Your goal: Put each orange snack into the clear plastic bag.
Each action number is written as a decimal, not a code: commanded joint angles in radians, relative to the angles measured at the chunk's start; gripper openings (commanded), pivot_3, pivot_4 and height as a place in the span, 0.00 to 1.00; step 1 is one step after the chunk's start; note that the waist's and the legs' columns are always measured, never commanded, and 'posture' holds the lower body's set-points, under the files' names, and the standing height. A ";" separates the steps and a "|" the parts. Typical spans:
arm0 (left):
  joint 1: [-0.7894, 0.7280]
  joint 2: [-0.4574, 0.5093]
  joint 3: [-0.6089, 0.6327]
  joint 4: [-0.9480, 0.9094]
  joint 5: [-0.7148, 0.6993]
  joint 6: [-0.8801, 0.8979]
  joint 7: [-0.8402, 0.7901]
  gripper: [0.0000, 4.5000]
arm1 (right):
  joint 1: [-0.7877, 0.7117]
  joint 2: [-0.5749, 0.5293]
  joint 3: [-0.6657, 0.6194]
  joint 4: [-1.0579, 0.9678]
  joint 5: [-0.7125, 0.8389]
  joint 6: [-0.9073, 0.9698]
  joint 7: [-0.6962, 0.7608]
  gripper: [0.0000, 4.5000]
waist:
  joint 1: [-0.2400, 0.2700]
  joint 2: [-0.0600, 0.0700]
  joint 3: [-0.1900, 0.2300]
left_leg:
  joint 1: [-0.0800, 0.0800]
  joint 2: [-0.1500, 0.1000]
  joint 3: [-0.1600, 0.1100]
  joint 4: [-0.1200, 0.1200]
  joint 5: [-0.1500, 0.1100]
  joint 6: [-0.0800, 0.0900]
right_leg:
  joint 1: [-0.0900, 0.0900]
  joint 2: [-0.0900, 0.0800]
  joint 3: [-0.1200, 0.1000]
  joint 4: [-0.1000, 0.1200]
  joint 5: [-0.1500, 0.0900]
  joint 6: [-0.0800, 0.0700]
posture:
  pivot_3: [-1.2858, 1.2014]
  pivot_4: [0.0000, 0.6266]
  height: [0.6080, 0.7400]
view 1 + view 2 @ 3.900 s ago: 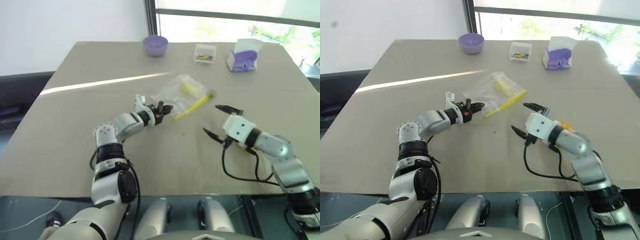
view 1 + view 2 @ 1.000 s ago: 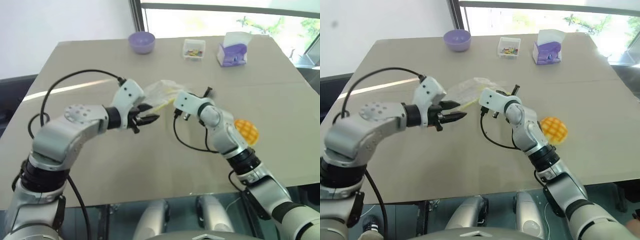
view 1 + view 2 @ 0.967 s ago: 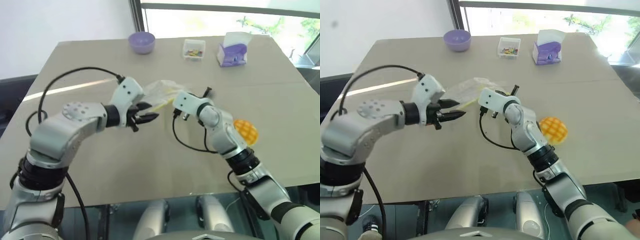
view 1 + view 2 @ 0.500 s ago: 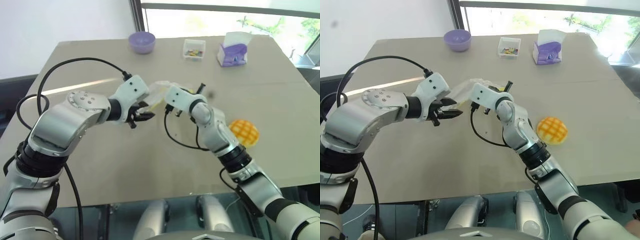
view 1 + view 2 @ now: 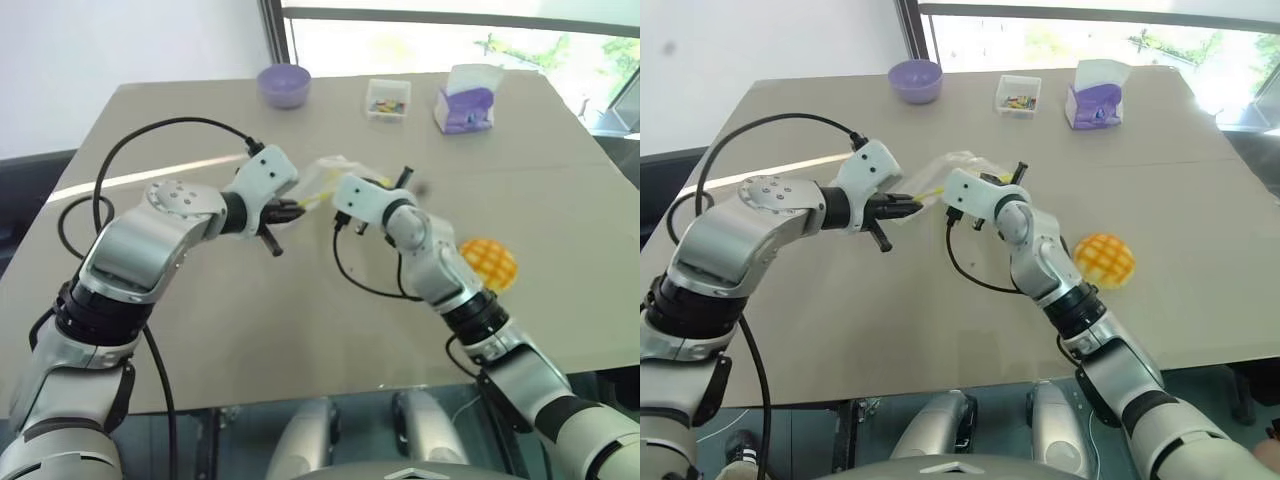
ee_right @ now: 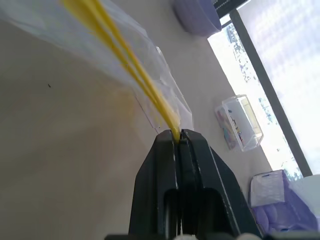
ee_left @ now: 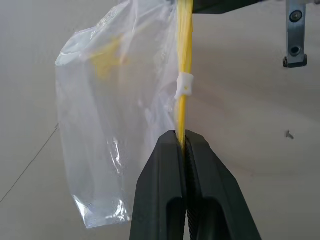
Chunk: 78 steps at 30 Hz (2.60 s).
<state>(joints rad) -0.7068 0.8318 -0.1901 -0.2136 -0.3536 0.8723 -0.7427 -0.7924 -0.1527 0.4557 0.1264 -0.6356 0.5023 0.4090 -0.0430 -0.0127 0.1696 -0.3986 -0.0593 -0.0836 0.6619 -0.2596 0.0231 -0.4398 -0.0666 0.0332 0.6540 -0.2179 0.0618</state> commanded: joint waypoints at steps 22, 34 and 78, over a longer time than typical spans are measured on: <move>0.108 -0.096 0.106 0.301 0.165 -0.964 -0.272 0.00 | 0.345 -0.233 -0.340 -0.655 0.475 0.146 0.364 0.72 | 0.005 0.000 0.000 | 0.000 0.000 0.001 0.008 -0.001 0.002 | 0.001 -0.001 0.000 0.006 0.000 0.000 | 0.52 0.24 1.00; 0.166 -0.109 0.105 0.223 0.175 -0.924 -0.273 0.00 | 0.341 -0.258 -0.409 -0.735 0.721 0.196 0.351 0.01 | 0.004 0.000 0.000 | 0.001 0.001 0.001 0.008 -0.003 0.006 | 0.002 0.000 0.000 0.007 0.000 0.000 | 0.52 0.24 1.00; 0.242 -0.088 0.152 0.140 0.210 -0.851 -0.211 0.00 | 0.108 -0.208 -0.098 -0.371 0.632 -0.198 0.306 0.01 | 0.008 -0.001 0.000 | 0.000 0.000 0.000 0.008 -0.001 0.002 | 0.002 -0.002 -0.001 0.006 0.000 0.000 | 0.52 0.24 1.00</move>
<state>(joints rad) -0.4498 0.7403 -0.0487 -0.0301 -0.1407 0.0231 -0.9572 -0.6570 -0.3651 0.3587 -0.2242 0.0020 0.3334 0.7120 -0.0351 -0.0134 0.1692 -0.3985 -0.0594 -0.0831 0.6700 -0.2608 0.0253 -0.4381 -0.0687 0.0323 0.6597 -0.2179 0.0621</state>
